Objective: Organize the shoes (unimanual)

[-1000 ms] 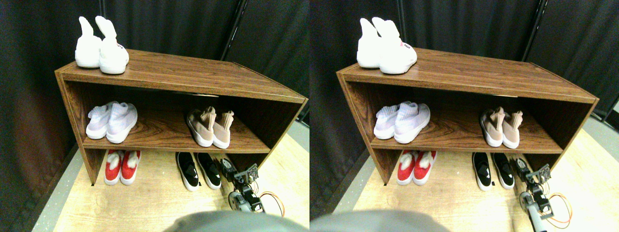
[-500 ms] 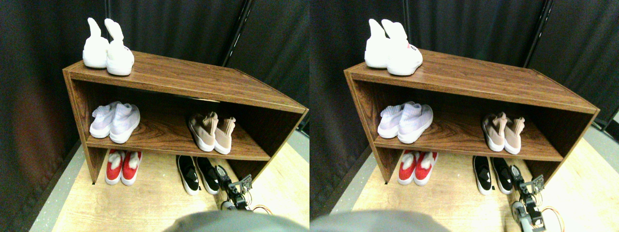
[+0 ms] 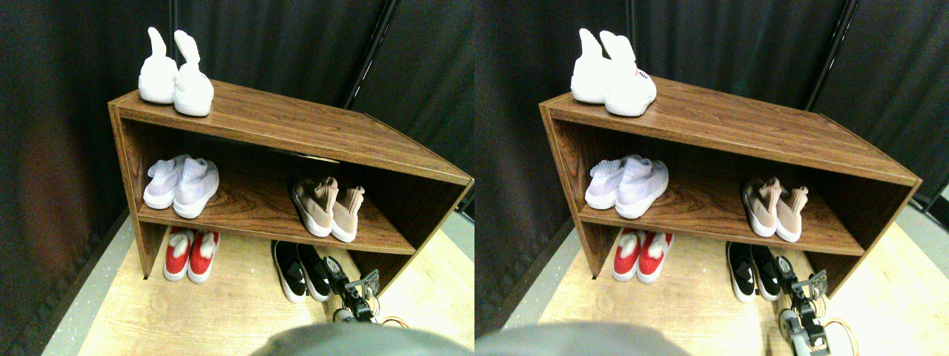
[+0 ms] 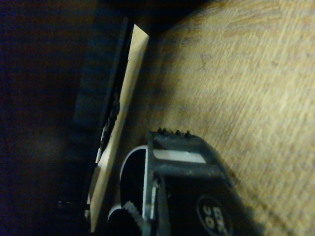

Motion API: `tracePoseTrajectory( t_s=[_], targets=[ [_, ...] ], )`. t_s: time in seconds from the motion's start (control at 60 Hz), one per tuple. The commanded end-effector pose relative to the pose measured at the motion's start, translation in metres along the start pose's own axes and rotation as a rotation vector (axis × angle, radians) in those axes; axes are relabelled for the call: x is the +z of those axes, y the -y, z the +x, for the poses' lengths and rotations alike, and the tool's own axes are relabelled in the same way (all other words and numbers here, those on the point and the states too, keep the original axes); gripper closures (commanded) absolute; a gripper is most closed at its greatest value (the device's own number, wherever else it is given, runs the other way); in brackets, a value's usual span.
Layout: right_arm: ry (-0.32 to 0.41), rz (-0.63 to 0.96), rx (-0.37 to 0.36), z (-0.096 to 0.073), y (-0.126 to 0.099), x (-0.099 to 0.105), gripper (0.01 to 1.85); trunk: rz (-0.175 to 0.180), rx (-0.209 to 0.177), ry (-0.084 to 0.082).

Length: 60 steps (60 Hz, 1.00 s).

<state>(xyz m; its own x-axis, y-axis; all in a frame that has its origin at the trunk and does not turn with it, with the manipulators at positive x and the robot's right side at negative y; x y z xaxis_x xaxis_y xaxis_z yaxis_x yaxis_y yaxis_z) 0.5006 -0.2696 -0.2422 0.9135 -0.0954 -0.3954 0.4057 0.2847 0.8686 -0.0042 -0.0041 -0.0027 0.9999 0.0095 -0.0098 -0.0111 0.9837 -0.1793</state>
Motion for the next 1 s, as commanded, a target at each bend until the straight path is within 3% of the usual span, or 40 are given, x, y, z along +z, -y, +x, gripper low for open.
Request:
tracePoseTrajectory(
  t_s=[0.017, 0.25, 0.5, 0.617, 0.867, 1.0],
  targets=[
    [-0.054, 0.004, -0.003, 0.000, 0.000, -0.001, 1.80, -0.011, 0.013, -0.015],
    [-0.062, 0.030, 0.017, -0.011, -0.003, -0.007, 1.80, -0.006, 0.004, -0.014],
    [-0.082, 0.067, 0.030, -0.028, -0.002, -0.033, 1.80, -0.014, 0.011, -0.014],
    [-0.077, 0.085, 0.020, -0.029, -0.001, -0.038, 1.80, -0.016, 0.011, -0.012],
    [-0.012, -0.066, 0.004, -0.017, -0.002, -0.007, 1.80, -0.005, -0.004, -0.006],
    [0.013, -0.170, 0.004, -0.017, -0.018, 0.018, 1.80, 0.012, -0.027, 0.003]
  ],
)
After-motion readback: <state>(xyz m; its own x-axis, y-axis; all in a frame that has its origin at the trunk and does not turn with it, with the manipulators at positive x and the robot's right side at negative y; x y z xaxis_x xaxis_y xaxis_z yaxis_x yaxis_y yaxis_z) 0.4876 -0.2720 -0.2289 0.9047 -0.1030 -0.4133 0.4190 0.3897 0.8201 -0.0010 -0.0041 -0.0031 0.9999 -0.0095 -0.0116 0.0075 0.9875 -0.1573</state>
